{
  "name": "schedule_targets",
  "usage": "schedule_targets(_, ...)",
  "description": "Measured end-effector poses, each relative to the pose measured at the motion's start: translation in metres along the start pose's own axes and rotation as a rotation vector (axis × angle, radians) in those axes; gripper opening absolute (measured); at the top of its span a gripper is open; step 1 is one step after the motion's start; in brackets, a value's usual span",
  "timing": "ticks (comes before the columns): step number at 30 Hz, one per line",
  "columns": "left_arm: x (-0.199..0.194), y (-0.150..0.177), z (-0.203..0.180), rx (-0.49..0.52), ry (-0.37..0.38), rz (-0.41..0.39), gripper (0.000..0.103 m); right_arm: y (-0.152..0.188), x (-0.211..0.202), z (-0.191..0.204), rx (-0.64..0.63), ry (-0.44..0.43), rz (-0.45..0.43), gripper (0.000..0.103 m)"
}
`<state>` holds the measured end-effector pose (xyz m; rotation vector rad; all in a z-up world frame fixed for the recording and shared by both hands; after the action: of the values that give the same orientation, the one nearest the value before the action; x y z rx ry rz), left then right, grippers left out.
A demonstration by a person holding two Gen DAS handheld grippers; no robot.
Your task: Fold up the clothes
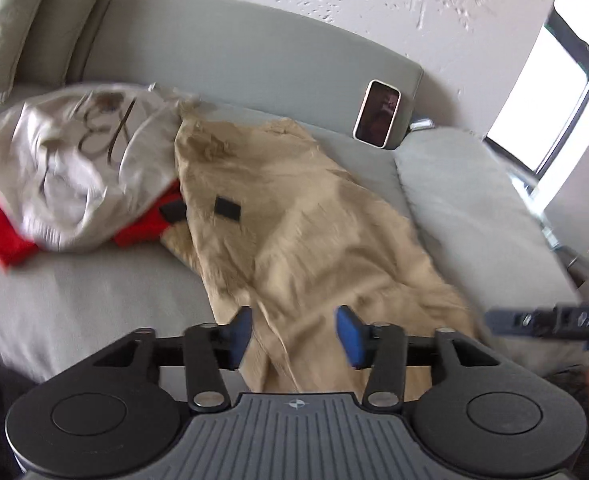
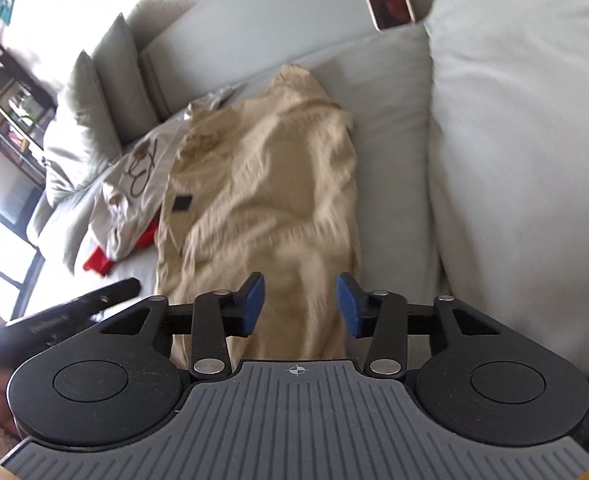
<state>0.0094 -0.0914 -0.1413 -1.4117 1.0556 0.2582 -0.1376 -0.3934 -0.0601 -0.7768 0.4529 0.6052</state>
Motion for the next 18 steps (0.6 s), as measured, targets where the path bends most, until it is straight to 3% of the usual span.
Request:
schedule_targets(4,-0.001,0.017,-0.002,-0.051,0.029,0.054,0.063,0.017,-0.005,-0.023,0.123,-0.015,0.028,0.056)
schedule_targets(7,-0.002,0.030,-0.003,-0.090,0.050,0.094,0.064,0.025,-0.005,-0.038,0.206,-0.045,0.039,0.064)
schedule_targets(14,0.012,0.059,-0.008,-0.165,0.069,0.217,0.069,0.036,0.011,-0.045,0.265,-0.146,0.054,0.063)
schedule_targets(18,0.029,0.069,-0.009,-0.219,0.086,0.224,0.070,0.040,0.018,-0.045,0.255,-0.152,0.058,0.066)
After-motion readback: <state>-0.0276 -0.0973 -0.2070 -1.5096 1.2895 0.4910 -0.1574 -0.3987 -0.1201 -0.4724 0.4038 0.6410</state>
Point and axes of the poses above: each gripper's, at about its wrist camera, not at the fingertips, and x roughly the way its jaws point, z to its left, y to its underside, the point moved 3 cm from there along x, roughly the way its jaws point, and after that the axes turned 12 degrees about -y, right-handed, at the moved point
